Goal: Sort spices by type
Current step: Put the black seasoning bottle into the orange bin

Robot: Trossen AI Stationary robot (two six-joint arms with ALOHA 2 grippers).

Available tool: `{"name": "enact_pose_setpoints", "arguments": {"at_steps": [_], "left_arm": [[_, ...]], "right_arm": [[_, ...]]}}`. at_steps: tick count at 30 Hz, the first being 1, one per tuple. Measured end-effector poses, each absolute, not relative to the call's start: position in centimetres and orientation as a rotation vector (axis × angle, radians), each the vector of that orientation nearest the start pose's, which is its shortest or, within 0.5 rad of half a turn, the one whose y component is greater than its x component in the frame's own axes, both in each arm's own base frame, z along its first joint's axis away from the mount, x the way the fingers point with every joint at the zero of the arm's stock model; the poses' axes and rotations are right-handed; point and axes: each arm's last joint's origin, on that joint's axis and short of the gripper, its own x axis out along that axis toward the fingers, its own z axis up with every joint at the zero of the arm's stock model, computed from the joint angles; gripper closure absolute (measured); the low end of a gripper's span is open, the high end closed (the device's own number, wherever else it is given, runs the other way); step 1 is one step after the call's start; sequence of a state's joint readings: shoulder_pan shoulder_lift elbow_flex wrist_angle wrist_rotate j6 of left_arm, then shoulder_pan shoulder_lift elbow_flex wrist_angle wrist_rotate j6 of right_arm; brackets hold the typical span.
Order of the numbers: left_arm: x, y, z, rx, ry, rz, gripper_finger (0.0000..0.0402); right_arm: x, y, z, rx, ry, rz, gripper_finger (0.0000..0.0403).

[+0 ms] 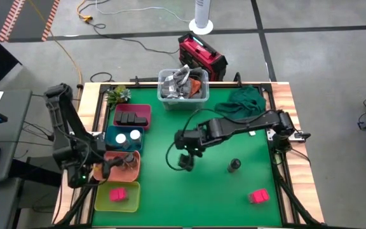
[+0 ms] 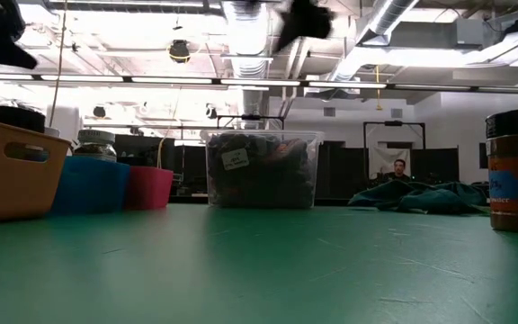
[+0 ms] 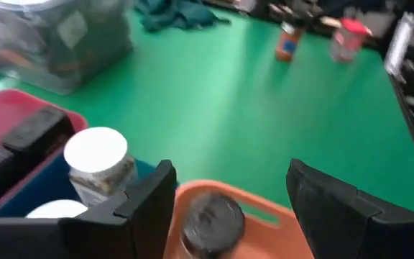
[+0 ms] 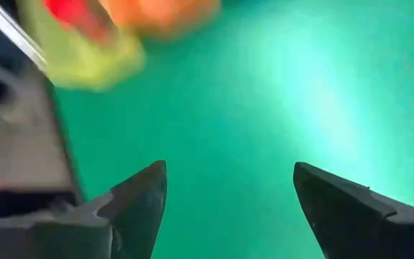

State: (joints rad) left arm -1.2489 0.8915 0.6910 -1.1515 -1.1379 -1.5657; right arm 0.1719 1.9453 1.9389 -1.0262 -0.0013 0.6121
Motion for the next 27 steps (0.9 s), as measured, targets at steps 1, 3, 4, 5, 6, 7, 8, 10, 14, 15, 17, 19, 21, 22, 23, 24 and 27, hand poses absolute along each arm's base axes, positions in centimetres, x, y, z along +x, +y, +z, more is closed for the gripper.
{"name": "enact_pose_setpoints", "arguments": {"at_steps": [1, 3, 4, 5, 6, 7, 8, 10, 14, 15, 17, 19, 21, 22, 23, 24, 27], "left_arm": [[6.6, -10.8, 24.1, -0.282, 0.377, 0.283, 0.0148], [6.9, -10.6, 24.3, -0.295, 0.352, 0.309, 0.0148], [7.0, -10.4, 24.4, -0.297, 0.337, 0.320, 0.0148], [7.1, -10.3, 24.6, -0.306, 0.323, 0.329, 0.0148], [7.2, -10.3, 24.9, -0.306, 0.302, 0.336, 0.0148], [7.2, -10.2, 25.3, -0.306, 0.284, 0.341, 0.0148], [7.3, -10.2, 25.8, -0.301, 0.268, 0.344, 0.0148], [7.6, -10.1, 26.9, -0.281, 0.243, 0.351, 0.0148], [8.2, -9.8, 29.1, -0.208, 0.236, 0.374, 0.0148], [8.3, -9.7, 29.6, -0.193, 0.237, 0.381, 0.0148], [8.6, -9.5, 30.7, -0.173, 0.236, 0.395, 0.0148], [8.8, -9.2, 31.8, -0.169, 0.237, 0.406, 0.0148], [9.0, -9.0, 32.6, -0.179, 0.241, 0.410, 0.0148], [9.1, -9.0, 33.1, -0.188, 0.246, 0.409, 0.0148], [9.1, -8.9, 33.4, -0.195, 0.251, 0.405, 0.0148], [9.2, -8.9, 33.7, -0.194, 0.252, 0.403, 0.0148], [9.5, -9.1, 34.1, -0.176, 0.248, 0.392, 0.0148]], "right_arm": [[39.9, 7.1, 32.1, 0.453, 1.111, -0.185, 0.0076], [38.7, 7.1, 31.5, 0.441, 1.242, -0.244, 0.0076], [38.1, 7.1, 31.4, 0.442, 1.297, -0.277, 0.0076], [37.6, 7.0, 31.3, 0.447, 1.344, -0.312, 0.0076], [37.1, 7.0, 31.2, 0.458, 1.391, -0.352, 0.0076], [36.6, 7.0, 31.1, 0.475, 1.434, -0.394, 0.0076], [36.2, 7.1, 31.0, 0.494, 1.479, -0.420, 0.0076], [35.5, 7.1, 30.9, 0.516, 1.557, -0.443, 0.0076], [35.0, 7.6, 29.9, 0.494, 1.588, -0.437, 0.0076], [34.9, 7.7, 29.6, 0.486, 1.605, -0.444, 0.0076], [34.6, 7.8, 28.7, 0.468, 1.641, -0.458, 0.0076], [34.0, 8.1, 28.0, 0.448, 1.673, -0.467, 0.0076], [33.4, 8.3, 27.8, 0.446, 1.685, -0.475, 0.0076], [33.0, 8.4, 27.9, 0.449, 1.683, -0.476, 0.0076], [32.5, 8.4, 28.1, 0.454, 1.682, -0.483, 0.0076], [32.0, 8.4, 28.5, 0.463, 1.674, -0.488, 0.0076], [30.4, 8.2, 29.5, 0.515, 1.642, -0.503, 0.0076]]}}
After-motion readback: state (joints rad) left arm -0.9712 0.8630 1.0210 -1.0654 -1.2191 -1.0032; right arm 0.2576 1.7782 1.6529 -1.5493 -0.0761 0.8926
